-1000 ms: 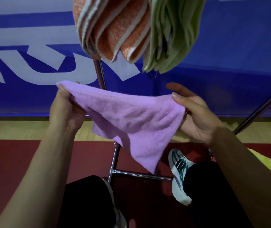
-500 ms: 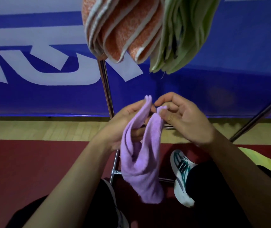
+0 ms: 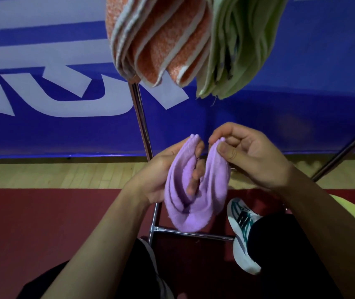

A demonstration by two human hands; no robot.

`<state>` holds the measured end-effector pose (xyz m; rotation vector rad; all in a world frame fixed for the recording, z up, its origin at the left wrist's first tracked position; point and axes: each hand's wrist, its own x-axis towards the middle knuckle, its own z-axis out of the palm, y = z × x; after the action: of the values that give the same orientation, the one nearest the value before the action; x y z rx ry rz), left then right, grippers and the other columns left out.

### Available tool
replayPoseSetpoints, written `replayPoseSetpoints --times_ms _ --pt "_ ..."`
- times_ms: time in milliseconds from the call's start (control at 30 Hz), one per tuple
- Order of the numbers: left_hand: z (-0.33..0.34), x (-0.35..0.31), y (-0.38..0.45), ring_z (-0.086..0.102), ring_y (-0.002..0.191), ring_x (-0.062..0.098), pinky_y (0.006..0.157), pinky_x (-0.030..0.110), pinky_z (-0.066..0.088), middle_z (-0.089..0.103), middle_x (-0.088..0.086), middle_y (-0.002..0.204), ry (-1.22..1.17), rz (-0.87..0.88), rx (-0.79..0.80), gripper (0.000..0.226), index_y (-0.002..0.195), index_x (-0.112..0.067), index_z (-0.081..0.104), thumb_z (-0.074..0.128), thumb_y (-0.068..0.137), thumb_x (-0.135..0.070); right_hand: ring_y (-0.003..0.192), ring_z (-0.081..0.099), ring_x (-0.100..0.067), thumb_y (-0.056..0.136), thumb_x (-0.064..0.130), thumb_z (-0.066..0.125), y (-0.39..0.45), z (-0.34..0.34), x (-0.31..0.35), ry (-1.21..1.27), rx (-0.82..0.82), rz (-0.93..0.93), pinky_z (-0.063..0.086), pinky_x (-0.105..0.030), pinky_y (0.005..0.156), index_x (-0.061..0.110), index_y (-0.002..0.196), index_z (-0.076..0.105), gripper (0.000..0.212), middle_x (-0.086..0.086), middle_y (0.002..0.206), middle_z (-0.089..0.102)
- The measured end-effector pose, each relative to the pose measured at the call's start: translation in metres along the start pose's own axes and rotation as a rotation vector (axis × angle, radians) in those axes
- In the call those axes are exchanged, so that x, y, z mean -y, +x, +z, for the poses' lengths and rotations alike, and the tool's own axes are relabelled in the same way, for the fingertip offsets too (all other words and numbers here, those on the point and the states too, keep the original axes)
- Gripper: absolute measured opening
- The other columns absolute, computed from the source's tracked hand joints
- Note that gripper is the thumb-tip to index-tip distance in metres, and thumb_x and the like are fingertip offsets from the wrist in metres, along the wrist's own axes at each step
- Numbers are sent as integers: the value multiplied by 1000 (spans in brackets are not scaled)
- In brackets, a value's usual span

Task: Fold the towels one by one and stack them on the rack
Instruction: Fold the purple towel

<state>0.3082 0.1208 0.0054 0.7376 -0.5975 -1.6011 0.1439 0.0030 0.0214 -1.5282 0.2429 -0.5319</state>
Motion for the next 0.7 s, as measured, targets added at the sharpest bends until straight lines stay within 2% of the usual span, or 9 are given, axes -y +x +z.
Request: replayPoseSetpoints --times_ms 67,167,233,300,367,500,567,633,700 --pt "3 1 -1 59 46 16 51 25 51 58 7 58 -56 -38 46 37 82 -12 61 46 106 -36 88 70 -18 91 23 66 2 -2 -1 -29 -42 -1 57 -30 84 15 105 67 16 -6 93 75" --pt "8 3 -1 58 60 10 66 27 42 63 -2 67 64 -8 -18 42 81 -20 75 47 106 -36 91 73 -21 86 20 69 0 -1 0 -32 -88 2 58 -34 86 14 105 68 21 -11 96 79" --pt "13 5 -1 65 69 7 73 24 52 71 -5 75 159 91 -113 40 82 -21 81 48 104 -27 95 75 -19 81 22 72 -1 0 2 -50 -116 -11 60 -31 87 15 102 70 22 -9 96 80" --pt "15 8 -1 69 84 12 84 25 57 76 1 90 167 153 -168 27 97 -13 80 55 99 -24 95 76 -16 80 22 74 -1 2 2 -57 -132 -33 58 -26 86 16 98 71 20 -6 95 80" --pt "12 8 0 63 98 21 95 34 51 73 8 102 202 147 -198 31 116 -4 73 60 99 -26 92 74 -12 79 21 75 0 4 1 -67 -150 -63 56 -23 85 19 94 72 16 -3 93 80" --pt "7 9 1 49 91 23 82 35 42 53 17 105 301 129 -201 54 126 10 57 64 97 -35 83 70 -7 78 21 77 2 7 -1 -112 -160 -113 55 -20 79 22 91 73 13 3 88 76" --pt "4 9 1 51 86 23 77 35 42 56 17 99 324 113 -190 63 123 14 54 69 91 -39 85 68 -9 80 22 80 3 8 -3 -142 -163 -130 55 -22 82 24 93 72 15 -3 89 74" --pt "-1 9 2 58 83 24 77 34 47 65 12 95 344 98 -174 50 121 4 63 69 90 -35 92 69 -15 81 24 82 4 7 -5 -169 -146 -123 56 -26 89 28 98 74 19 -13 97 73" --pt "-3 9 1 66 81 21 76 30 54 72 9 94 363 86 -161 29 114 -7 71 66 94 -28 101 72 -13 83 25 80 4 6 -5 -200 -81 -84 54 -24 93 26 108 76 25 -8 103 76"
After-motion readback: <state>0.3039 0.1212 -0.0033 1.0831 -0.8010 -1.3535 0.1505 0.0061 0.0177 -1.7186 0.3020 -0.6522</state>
